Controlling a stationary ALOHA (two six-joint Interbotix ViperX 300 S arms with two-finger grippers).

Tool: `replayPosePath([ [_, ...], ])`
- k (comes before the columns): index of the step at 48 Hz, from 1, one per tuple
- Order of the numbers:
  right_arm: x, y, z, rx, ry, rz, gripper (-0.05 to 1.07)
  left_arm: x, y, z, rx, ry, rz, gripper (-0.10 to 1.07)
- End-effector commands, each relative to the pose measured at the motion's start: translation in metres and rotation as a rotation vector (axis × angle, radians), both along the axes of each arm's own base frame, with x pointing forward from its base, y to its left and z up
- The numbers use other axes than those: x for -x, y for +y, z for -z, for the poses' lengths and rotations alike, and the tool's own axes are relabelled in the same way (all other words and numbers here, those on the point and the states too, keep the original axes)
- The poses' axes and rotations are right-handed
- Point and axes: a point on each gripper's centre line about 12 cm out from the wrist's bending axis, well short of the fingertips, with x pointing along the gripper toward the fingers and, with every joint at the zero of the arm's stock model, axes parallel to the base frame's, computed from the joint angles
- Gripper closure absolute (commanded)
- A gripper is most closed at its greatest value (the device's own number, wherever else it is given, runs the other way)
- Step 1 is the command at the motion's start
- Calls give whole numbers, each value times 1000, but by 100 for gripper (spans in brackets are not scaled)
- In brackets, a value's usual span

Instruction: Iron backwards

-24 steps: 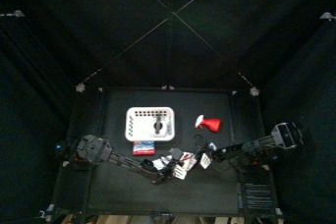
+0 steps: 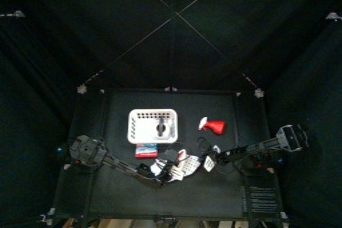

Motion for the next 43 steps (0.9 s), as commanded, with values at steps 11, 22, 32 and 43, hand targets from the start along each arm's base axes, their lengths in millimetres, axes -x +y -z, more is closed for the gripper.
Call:
replayPosePath([
  [11, -4, 1, -8, -5, -31, 0, 66, 35, -34, -14, 113, 135, -99, 53],
  [22, -4, 1, -8, -5, -31, 0, 66, 39, -40, -6, 99, 179, -118, 53],
  [32, -4, 0, -7, -5, -28, 1, 66, 41, -39, 12, 73, 219, -137, 53],
  [43, -4, 0, -7, -5, -28, 1, 66, 46, -40, 24, 56, 233, -177, 53],
])
